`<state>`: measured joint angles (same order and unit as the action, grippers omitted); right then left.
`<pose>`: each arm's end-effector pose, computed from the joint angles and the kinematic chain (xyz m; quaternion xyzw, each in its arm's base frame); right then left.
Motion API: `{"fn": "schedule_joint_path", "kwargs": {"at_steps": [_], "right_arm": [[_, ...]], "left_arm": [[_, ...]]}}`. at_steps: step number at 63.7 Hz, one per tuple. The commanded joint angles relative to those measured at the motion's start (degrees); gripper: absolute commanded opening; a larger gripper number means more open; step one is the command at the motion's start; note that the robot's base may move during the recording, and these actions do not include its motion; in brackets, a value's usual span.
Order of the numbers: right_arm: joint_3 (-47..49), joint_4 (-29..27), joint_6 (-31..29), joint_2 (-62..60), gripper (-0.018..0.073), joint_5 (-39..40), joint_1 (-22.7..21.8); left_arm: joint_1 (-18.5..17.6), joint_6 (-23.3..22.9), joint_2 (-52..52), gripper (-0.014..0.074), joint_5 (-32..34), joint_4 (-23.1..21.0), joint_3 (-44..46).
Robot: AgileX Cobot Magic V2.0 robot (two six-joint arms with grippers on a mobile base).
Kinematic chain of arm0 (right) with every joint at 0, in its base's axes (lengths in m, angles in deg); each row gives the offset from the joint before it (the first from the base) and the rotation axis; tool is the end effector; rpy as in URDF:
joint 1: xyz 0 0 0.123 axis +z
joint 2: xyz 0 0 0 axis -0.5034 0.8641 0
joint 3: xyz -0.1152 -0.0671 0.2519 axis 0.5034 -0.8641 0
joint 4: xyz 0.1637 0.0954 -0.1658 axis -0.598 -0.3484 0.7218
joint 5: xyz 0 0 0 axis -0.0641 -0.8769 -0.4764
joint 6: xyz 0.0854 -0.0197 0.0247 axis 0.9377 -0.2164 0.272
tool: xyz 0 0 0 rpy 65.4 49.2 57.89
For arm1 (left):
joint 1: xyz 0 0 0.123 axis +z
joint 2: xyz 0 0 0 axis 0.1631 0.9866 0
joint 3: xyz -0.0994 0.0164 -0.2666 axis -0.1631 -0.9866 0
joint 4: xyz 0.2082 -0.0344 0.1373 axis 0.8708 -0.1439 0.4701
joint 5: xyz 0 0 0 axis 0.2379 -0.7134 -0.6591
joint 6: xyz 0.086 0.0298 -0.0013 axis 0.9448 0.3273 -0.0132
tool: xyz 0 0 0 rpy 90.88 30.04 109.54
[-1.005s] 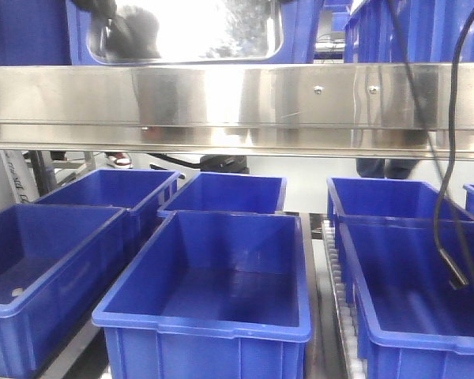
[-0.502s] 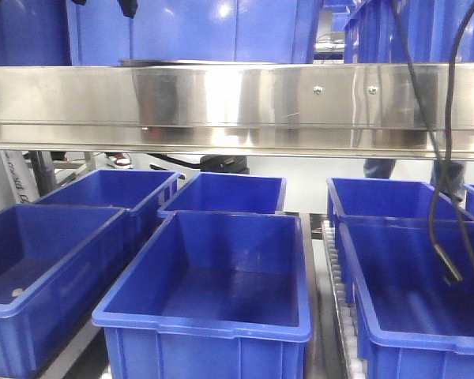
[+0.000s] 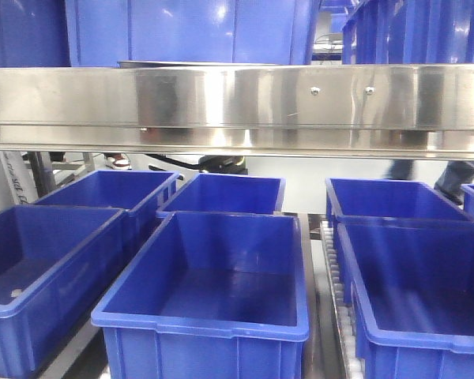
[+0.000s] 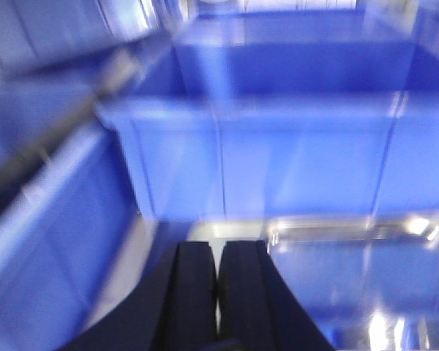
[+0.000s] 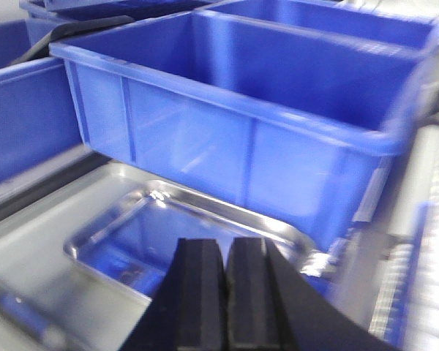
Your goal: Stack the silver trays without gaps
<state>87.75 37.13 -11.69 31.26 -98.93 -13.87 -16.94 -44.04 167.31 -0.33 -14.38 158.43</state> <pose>0.3320 0.1020 0.4499 -0.1103 0.7872 0.1182 0.5952 0.3292 -0.1265 0.4852 0.0845 0.7869 0.0168 0.6111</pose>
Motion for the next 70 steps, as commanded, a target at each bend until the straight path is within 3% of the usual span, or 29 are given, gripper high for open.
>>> {"fn": "schedule_joint_path", "kwargs": {"at_steps": [1, 14, 27, 36, 46, 70], "right_arm": [[-4.21, 1.31, -0.35, -6.11, -0.0073, 2.64, 0.19], [-22.85, 3.78, -0.35, -22.99, -0.0073, 12.71, 0.19], [-44.90, 3.76, -0.35, -41.30, -0.0073, 20.38, 0.19], [-56.75, 3.76, -0.35, -52.60, -0.0073, 21.11, 0.19], [-65.10, 3.24, -0.35, -62.50, -0.0073, 21.04, 0.19], [-68.57, 1.73, -0.35, -71.88, -0.0073, 22.02, 0.19]], "left_arm": [[-0.08, -0.40, -5.60, -0.0001, 4.85, 0.28, -5.10], [-0.08, -0.82, -23.66, -0.0006, 22.83, -0.12, -30.12], [0.66, -0.82, -45.61, -0.0006, 35.05, 0.12, -54.69], [2.72, -0.82, -60.23, -0.0006, 35.82, -0.12, -67.92], [4.54, -0.82, -71.70, -0.0006, 33.07, -0.15, -75.54], [5.20, -0.82, -81.68, -0.0006, 32.00, -0.15, -80.88]]}}
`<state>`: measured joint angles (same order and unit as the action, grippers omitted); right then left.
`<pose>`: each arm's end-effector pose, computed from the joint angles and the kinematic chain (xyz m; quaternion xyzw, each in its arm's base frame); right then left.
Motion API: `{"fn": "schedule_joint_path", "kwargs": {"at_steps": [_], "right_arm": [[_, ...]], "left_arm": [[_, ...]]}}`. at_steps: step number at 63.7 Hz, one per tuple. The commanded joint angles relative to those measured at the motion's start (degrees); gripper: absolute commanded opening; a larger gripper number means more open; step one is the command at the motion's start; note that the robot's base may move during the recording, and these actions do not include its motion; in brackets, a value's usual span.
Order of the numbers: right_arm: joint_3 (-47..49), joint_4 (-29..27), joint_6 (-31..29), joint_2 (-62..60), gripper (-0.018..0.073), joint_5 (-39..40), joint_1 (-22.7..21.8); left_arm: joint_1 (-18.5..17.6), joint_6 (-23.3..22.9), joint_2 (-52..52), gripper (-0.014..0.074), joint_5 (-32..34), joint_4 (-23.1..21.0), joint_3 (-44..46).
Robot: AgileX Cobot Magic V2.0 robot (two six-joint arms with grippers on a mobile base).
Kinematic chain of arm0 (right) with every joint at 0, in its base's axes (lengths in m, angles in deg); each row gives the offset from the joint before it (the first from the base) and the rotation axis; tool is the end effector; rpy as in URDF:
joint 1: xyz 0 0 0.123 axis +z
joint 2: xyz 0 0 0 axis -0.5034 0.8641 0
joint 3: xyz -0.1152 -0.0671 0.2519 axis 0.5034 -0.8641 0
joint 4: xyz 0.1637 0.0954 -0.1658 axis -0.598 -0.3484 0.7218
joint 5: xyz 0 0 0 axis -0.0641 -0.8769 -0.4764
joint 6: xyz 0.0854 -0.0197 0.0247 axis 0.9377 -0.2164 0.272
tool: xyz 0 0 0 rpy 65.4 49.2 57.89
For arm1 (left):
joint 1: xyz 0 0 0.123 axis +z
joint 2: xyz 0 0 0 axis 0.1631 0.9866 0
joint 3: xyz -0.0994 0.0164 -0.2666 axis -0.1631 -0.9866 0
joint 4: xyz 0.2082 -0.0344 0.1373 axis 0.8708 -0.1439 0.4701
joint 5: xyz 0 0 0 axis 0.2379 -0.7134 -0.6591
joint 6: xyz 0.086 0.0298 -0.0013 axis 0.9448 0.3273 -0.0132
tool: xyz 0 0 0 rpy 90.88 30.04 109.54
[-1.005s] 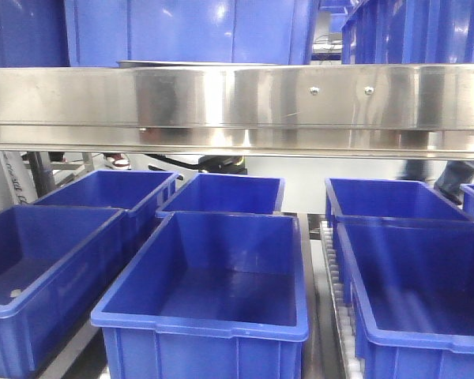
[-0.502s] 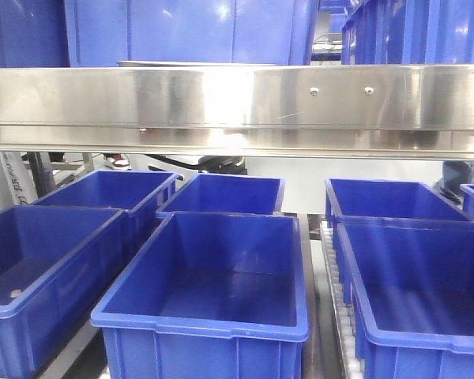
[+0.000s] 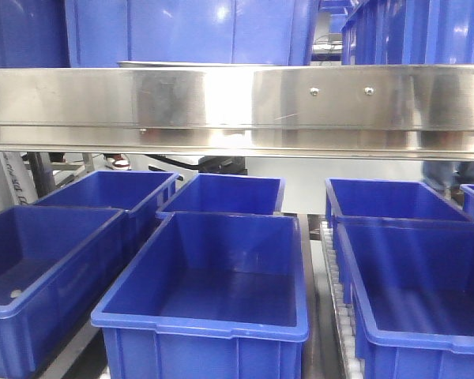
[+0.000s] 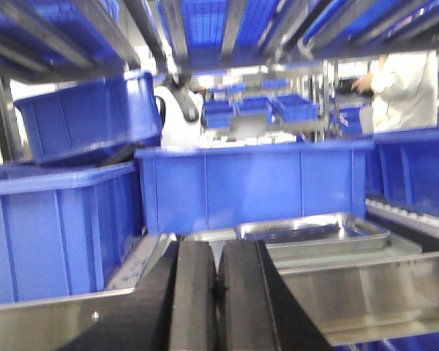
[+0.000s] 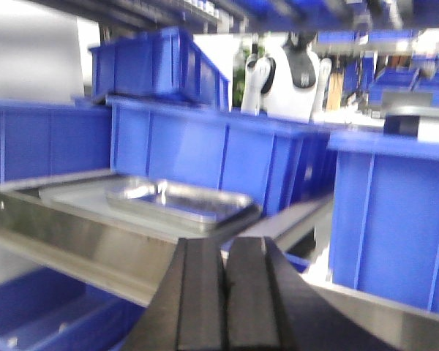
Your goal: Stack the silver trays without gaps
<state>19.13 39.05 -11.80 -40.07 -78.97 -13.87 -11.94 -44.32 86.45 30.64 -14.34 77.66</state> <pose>0.0627 0.0192 0.3192 -0.0908 0.6548 0.1162 0.7413 0.0458 -0.0093 0.3288 0.1269 0.6186 -0.0621 0.7729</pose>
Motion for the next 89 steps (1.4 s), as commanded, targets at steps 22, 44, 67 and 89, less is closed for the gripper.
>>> {"fn": "schedule_joint_path", "kwargs": {"at_steps": [22, 44, 67, 89], "right_arm": [[0.04, -0.18, -0.24, -0.55, -0.0073, 2.12, 0.19], [0.04, -0.18, -0.24, -0.55, -0.0073, 2.25, 0.19], [-0.05, -0.18, -0.24, -0.68, -0.0073, 2.80, 0.19], [-0.05, -0.18, -0.24, -0.68, -0.0073, 2.80, 0.19]], "left_arm": [[0.21, -0.55, -0.84, -0.0006, 1.04, -0.19, -0.11], [5.10, -0.55, -9.37, -0.0006, 0.64, -8.89, -3.69], [8.03, -0.55, -9.37, -0.0006, 9.50, -16.48, -21.28], [8.03, -0.55, -9.37, -0.0006, 3.28, -17.11, -23.63]]}}
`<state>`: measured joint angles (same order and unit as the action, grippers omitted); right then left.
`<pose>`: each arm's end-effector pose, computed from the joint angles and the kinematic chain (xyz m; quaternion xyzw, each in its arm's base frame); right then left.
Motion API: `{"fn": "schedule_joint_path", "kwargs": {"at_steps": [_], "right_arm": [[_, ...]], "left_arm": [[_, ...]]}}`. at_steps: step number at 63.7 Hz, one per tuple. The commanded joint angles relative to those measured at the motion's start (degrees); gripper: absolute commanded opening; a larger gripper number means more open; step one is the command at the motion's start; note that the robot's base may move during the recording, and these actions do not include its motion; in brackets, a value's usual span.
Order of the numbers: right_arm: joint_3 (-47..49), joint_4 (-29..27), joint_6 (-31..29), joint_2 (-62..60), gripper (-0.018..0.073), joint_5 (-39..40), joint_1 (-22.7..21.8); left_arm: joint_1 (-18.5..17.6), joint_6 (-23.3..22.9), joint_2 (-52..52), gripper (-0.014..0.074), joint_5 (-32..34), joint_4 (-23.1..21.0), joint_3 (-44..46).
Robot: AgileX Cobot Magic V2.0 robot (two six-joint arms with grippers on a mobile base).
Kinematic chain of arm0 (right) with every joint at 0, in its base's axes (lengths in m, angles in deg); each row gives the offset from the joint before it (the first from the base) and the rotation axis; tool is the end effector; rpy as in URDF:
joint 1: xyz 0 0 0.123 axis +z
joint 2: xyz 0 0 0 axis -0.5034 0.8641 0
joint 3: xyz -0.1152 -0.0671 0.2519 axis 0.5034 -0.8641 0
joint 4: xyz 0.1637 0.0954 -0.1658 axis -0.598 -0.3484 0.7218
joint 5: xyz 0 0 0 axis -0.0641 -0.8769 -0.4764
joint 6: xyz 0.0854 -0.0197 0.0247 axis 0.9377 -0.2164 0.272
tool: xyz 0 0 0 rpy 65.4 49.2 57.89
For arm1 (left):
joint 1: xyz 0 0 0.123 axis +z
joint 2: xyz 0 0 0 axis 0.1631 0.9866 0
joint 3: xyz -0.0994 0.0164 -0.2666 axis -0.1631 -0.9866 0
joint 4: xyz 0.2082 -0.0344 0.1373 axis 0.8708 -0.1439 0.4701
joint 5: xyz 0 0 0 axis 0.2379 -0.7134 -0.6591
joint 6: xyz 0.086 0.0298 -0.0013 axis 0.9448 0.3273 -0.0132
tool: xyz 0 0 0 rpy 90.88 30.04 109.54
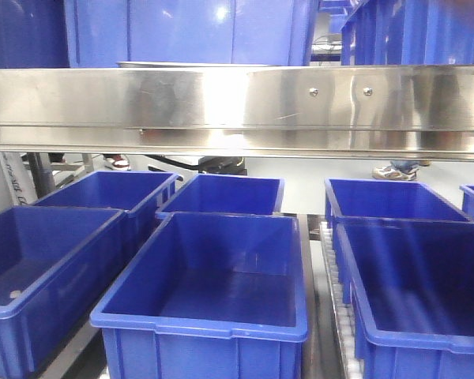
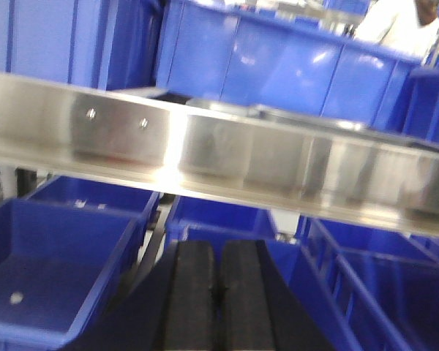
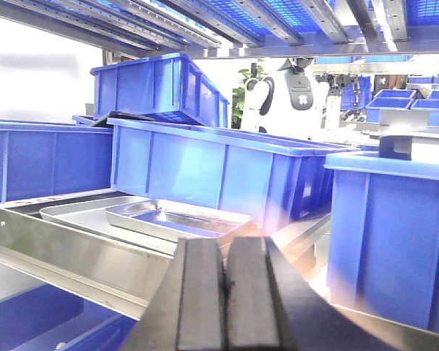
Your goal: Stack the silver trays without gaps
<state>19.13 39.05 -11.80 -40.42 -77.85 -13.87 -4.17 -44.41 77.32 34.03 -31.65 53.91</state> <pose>0.0614 0.0186 0.3214 -0.0889 0.6453 0.1170 0.7497 0.0560 -0.0109 0.2036 0.0178 0.7118 -0.1281 0.6904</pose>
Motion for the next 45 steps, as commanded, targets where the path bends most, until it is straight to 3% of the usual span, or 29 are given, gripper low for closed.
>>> {"fn": "schedule_joint_path", "kwargs": {"at_steps": [1, 6, 16, 23, 30, 35, 45], "right_arm": [[-0.05, -0.18, -0.24, -0.33, -0.0073, 1.67, 0.19], [-0.05, -0.18, -0.24, -0.33, -0.0073, 1.67, 0.19], [-0.05, -0.18, -0.24, -0.33, -0.0073, 1.67, 0.19], [-0.05, -0.18, -0.24, -0.33, -0.0073, 1.67, 0.19], [-0.05, -0.18, -0.24, -0.33, -0.0073, 1.67, 0.19], [-0.05, -0.18, -0.24, -0.33, -0.0073, 1.67, 0.19], [-0.05, -0.18, -0.24, -0.33, -0.0073, 1.67, 0.19]], "left_arm": [[0.26, -0.45, -0.24, -0.0006, -0.11, 0.19, 0.13], [0.26, 1.20, -0.24, -0.0006, 0.61, -0.57, 0.13], [0.26, 16.91, -0.24, -0.0006, 0.49, -15.09, 0.13], [1.14, 17.13, -0.24, -0.0006, 0.61, -15.66, 0.13], [5.84, 17.14, -0.24, -0.0006, 0.93, -18.99, 0.13], [9.18, 17.14, -0.24, -0.0006, 2.35, -18.88, 0.13], [9.59, 17.14, -0.24, -0.0006, 3.46, -15.74, 0.13]]}}
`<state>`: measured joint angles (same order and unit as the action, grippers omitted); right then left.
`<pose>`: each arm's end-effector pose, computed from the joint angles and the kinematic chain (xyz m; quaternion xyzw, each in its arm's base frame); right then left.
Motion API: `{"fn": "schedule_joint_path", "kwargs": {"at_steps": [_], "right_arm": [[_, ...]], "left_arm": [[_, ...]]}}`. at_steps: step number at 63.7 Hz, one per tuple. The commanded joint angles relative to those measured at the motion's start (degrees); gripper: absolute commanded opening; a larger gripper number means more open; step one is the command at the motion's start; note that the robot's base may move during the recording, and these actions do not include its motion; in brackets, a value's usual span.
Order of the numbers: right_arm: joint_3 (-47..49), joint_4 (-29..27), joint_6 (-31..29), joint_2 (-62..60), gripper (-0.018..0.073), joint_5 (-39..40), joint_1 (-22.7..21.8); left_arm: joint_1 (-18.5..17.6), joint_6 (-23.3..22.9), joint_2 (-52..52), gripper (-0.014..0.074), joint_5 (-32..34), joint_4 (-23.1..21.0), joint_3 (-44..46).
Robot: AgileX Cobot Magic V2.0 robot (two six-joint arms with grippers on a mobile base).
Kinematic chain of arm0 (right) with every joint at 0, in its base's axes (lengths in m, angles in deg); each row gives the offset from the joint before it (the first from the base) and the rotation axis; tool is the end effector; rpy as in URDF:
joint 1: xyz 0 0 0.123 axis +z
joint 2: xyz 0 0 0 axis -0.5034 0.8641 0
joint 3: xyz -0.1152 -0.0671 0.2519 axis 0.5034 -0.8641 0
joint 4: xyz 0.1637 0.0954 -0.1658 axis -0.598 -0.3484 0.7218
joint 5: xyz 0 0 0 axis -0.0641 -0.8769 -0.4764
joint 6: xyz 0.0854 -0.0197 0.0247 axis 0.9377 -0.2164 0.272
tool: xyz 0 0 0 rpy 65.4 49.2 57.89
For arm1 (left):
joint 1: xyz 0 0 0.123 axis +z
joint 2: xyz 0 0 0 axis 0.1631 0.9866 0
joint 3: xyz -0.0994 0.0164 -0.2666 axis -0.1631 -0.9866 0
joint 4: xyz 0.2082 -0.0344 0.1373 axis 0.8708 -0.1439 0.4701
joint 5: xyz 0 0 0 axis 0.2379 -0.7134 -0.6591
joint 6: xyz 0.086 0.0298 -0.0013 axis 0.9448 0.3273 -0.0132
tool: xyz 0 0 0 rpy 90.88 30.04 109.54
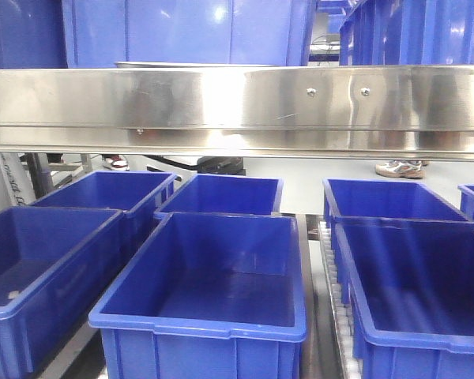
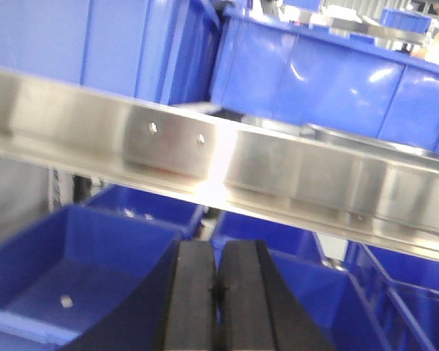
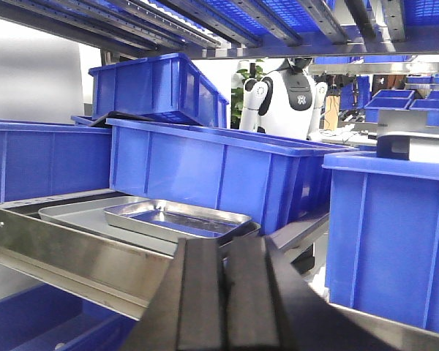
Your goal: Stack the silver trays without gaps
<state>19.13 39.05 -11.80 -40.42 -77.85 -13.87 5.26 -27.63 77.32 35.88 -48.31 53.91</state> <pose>0.0614 0.0186 0.3214 -0.0889 0.6453 0.1170 0.7497 0.0569 -0.0042 0.2061 -0.0292 0.7014 -0.0809 0.7075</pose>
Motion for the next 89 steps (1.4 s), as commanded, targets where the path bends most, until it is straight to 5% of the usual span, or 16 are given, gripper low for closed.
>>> {"fn": "schedule_joint_path", "kwargs": {"at_steps": [1, 26, 35, 89], "right_arm": [[-0.05, -0.18, -0.24, -0.33, -0.0073, 1.67, 0.19], [-0.05, -0.18, -0.24, -0.33, -0.0073, 1.67, 0.19], [-0.05, -0.18, -0.24, -0.33, -0.0073, 1.67, 0.19], [-0.05, -0.18, -0.24, -0.33, -0.0073, 1.67, 0.19]], "left_arm": [[0.16, 0.35, -0.24, -0.0006, 1.62, 0.92, 0.13], [-2.57, 0.43, -0.24, -0.0006, 1.51, 4.20, 0.13], [-2.57, 5.94, -0.24, -0.0006, 1.63, 1.77, 0.13], [-2.57, 5.93, -0.24, -0.0006, 2.84, 1.99, 0.13]]}}
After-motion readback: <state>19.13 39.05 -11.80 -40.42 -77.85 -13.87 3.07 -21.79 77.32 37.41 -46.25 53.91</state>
